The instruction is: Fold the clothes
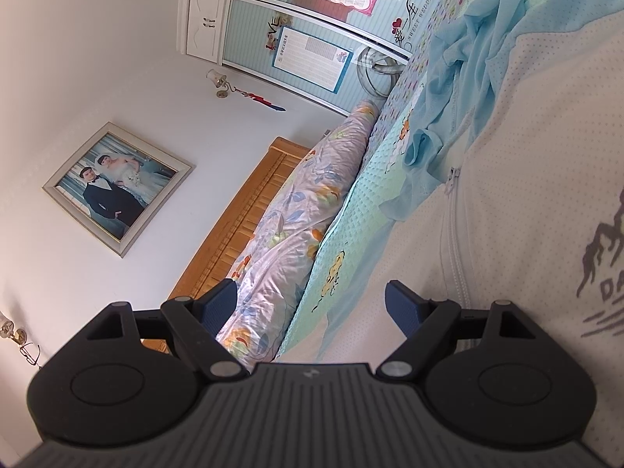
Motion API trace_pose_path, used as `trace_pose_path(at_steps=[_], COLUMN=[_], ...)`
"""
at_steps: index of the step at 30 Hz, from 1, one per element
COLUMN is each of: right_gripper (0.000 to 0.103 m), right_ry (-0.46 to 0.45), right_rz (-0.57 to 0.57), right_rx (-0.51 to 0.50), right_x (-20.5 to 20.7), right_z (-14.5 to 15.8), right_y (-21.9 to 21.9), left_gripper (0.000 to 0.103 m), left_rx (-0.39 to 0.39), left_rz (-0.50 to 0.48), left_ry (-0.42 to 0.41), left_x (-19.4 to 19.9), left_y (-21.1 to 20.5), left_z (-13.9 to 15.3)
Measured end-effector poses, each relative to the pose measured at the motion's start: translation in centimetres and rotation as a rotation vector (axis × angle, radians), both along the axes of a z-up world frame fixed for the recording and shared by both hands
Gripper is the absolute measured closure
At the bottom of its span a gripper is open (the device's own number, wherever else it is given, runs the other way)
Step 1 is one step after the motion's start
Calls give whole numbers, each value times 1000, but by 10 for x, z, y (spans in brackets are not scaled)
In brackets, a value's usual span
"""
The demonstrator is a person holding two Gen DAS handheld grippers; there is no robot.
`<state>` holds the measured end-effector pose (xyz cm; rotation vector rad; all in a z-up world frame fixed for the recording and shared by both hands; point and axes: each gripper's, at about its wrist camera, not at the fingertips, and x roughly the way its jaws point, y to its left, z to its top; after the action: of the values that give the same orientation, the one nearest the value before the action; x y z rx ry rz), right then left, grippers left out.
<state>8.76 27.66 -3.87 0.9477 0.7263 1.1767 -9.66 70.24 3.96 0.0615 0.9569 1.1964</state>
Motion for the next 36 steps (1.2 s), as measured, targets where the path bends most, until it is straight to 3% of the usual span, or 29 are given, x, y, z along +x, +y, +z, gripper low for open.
trace_pose_path(at_steps=[1,3,6,10,12,14,15,17,18,20,22,24,26,28,29,30,31,33,36], right_gripper=[19,19,19,19,19,19,19,19,19,19,19,19,19,19,19,19,19,19,19], right_ry=[1,4,5,8,8,7,7,7,7,7,8,8,9,9,10,10,9,11,11], right_rz=[0,1,1,1,1,0,0,1,1,1,2,2,2,3,3,3,4,4,4], right_rx=[1,5,5,8,8,8,8,8,8,8,9,10,10,11,11,11,11,15,14], right_x=[0,1,1,0,1,1,2,2,2,2,3,3,3,4,4,4,4,4,4], right_z=[0,0,0,3,3,1,0,-1,-1,-1,-1,-1,-1,-1,-1,-1,-1,-2,-2], right_y=[0,0,0,2,3,3,4,4,4,4,5,5,5,5,5,5,6,5,5], left_gripper=[63,58,52,39,37,34,21,22,29,41,40,30,22,21,6,1,3,20,27], left_rx=[14,44,-65,-459,-532,-507,-450,-365,-354,-393,-416,-441,-474,-507,-487,-451,-418,-356,-400], left_rz=[4,41,-86,-335,-382,-338,-327,-244,-189,-179,-211,-245,-244,-235,-216,-171,-114,-35,-85], left_ry=[21,-31,-192,-375,-352,-252,-259,-277,-296,-389,-468,-512,-408,-287,-253,-266,-288,-299,-362], left_x=[2,-1,2,12,20,38,43,53,56,50,35,12,4,-2,-4,-8,-11,-12,-13], left_y=[1,-1,-20,-57,-69,-67,-61,-44,-34,-26,-30,-37,-39,-42,-38,-31,-24,-18,-31], left_z=[-1,9,24,20,2,-29,-35,-33,-30,-16,4,19,1,-22,-33,-36,-33,-21,-2])
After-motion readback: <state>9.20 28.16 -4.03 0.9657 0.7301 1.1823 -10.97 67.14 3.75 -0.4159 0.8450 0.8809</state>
